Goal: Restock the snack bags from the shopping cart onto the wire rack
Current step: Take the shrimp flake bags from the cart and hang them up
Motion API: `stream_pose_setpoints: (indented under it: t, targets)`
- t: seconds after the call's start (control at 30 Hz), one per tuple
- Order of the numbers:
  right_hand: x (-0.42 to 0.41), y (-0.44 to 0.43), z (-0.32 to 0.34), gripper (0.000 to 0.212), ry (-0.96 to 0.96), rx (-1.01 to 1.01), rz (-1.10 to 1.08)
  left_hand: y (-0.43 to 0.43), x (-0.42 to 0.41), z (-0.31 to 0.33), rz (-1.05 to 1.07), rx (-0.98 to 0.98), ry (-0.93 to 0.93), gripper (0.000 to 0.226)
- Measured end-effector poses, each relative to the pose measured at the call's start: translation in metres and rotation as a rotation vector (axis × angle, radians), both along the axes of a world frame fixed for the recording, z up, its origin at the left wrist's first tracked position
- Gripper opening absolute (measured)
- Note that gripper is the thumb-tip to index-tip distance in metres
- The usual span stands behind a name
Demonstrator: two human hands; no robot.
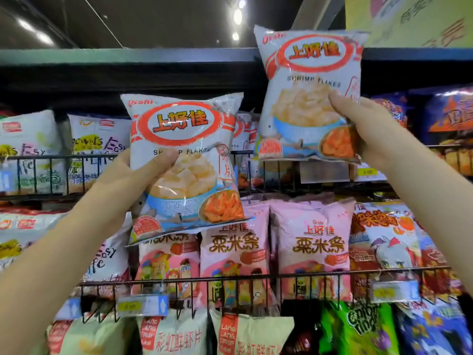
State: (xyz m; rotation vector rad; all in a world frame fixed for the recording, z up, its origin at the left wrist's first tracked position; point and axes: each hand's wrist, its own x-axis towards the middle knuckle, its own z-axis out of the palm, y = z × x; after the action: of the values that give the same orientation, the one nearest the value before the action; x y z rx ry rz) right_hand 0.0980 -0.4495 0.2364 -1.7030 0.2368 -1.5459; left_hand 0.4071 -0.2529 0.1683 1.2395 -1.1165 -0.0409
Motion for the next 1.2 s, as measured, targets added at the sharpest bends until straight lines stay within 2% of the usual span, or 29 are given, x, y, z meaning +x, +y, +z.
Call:
stream_pose_setpoints:
  t: [0.2, 0.33, 0.43, 0.63, 0.8, 0.9, 0.97, 1.0, 1.03, 1.1, 1.2]
  targets:
    - [0.017, -0.017, 0.038, 0.039, -0.021, -0.169, -0.089, 0.005, 0.001, 0.001, -0.011, -0.015, -0.011, 0.042]
    - [0.024, -0.035, 0.035, 0.067, -0.01, -0.254, -0.172, 0.007, 0.003, 0.0, -0.003, -0.018, -0.003, 0.036]
    - [0.029, -0.048, 0.031, 0.058, 0.034, -0.265, -0.199, 0.007, 0.003, 0.0, -0.005, -0.017, 0.001, 0.033]
    - [0.032, -0.071, 0.019, 0.049, 0.295, -0.251, -0.32, 0.002, 0.004, -0.003, 0.005, -0.003, 0.02, 0.048]
    - [0.033, -0.079, 0.026, 0.046, 0.506, -0.159, -0.354, -0.005, 0.002, -0.006, -0.047, -0.004, 0.029, 0.039]
    - [0.035, -0.104, 0.034, 0.061, 0.649, -0.076, -0.456, -0.007, 0.002, -0.008, -0.069, 0.008, 0.028, 0.047]
    - [0.037, -0.114, 0.04, 0.085, 0.754, -0.003, -0.539, -0.007, 0.002, -0.01, -0.058, 0.022, 0.006, 0.056]
    - [0.04, -0.106, 0.041, 0.089, 0.792, 0.033, -0.571, -0.008, 0.005, -0.012, -0.052, 0.03, 0.001, 0.062]
    - [0.043, -0.094, 0.041, 0.082, 0.821, 0.065, -0.588, -0.008, 0.005, -0.013, -0.043, 0.039, -0.001, 0.067]
    - [0.047, -0.083, 0.042, 0.05, 0.841, 0.081, -0.64, -0.008, 0.009, -0.015, -0.052, 0.043, 0.006, 0.076]
    - [0.045, -0.084, 0.046, 0.036, 0.893, 0.108, -0.644, -0.009, 0.011, -0.018, -0.079, 0.047, 0.003, 0.08]
